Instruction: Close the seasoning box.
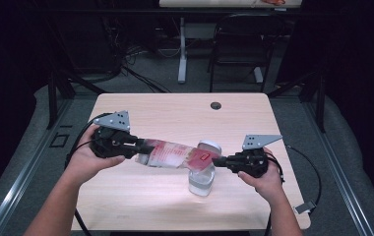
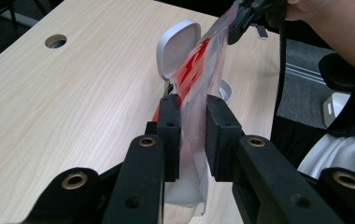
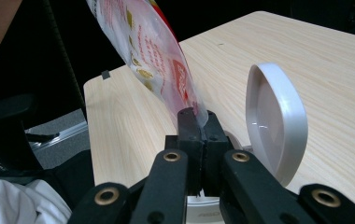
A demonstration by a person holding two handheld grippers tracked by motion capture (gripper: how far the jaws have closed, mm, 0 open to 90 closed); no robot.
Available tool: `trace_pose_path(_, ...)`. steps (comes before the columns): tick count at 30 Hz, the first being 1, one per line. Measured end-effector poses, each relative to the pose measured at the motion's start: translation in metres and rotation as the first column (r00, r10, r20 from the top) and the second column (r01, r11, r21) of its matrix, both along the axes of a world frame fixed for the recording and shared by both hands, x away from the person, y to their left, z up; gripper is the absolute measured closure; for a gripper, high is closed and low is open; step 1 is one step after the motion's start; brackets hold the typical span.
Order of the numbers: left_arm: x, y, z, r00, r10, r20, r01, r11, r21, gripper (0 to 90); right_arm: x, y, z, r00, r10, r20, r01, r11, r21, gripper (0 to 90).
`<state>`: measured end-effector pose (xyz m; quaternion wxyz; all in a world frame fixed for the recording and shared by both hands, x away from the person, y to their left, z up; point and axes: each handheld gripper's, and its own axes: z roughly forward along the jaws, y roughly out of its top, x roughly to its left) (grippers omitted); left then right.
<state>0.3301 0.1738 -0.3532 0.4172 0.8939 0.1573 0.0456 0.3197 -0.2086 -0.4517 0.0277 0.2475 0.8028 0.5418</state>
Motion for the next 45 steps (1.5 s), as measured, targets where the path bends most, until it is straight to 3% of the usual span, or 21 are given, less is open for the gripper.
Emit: trace_pose_path(45,0.0035,-0.0055,0.003,1.0,0.003,0.0,-0.003,0.9997,-0.022,76.2,0.0018,-0.0054,-0.0059,0.9998,-0.01,-0.018,0.01,1.0,0.017,89.9)
